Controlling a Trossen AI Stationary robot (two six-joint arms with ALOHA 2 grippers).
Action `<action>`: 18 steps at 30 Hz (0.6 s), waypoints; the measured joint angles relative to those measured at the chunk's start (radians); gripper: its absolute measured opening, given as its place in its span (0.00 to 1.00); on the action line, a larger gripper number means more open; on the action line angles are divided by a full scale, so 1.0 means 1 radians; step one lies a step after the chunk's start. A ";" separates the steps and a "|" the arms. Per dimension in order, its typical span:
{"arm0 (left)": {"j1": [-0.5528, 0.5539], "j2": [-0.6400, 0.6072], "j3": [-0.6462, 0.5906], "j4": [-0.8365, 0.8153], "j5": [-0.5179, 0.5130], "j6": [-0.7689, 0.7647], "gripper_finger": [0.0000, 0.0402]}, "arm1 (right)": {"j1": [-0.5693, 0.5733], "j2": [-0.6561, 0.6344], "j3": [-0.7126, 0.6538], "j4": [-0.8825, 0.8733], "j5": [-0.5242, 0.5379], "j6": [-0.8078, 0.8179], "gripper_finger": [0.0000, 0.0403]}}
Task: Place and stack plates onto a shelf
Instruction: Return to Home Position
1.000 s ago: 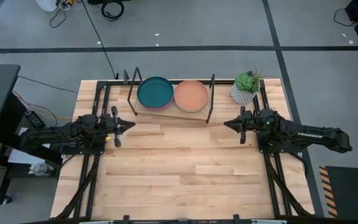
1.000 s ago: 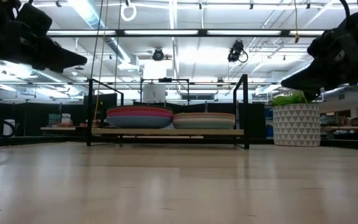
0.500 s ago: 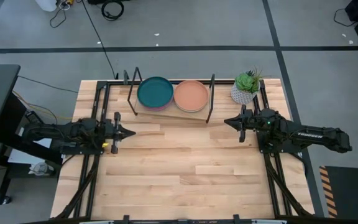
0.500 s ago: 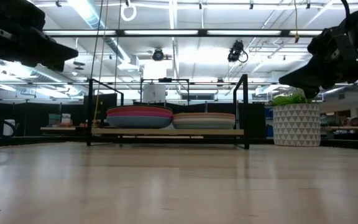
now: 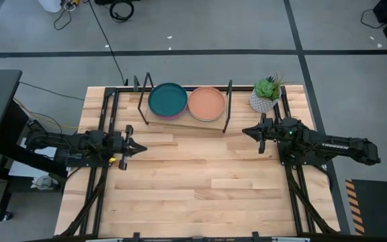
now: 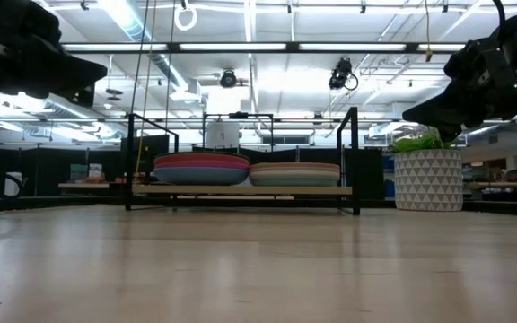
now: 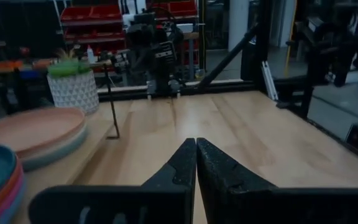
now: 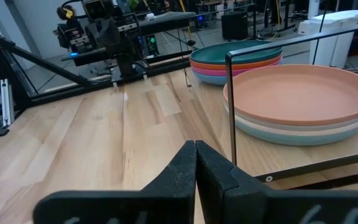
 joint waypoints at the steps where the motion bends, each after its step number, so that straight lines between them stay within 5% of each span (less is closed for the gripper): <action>1: 0.000 0.000 0.000 -0.002 0.000 -0.022 0.05 | 0.000 0.000 0.000 0.000 0.000 0.000 0.03; 18: 0.000 0.000 -0.001 -0.002 -0.001 -0.041 0.05 | 0.000 0.000 0.000 0.000 0.000 0.000 0.03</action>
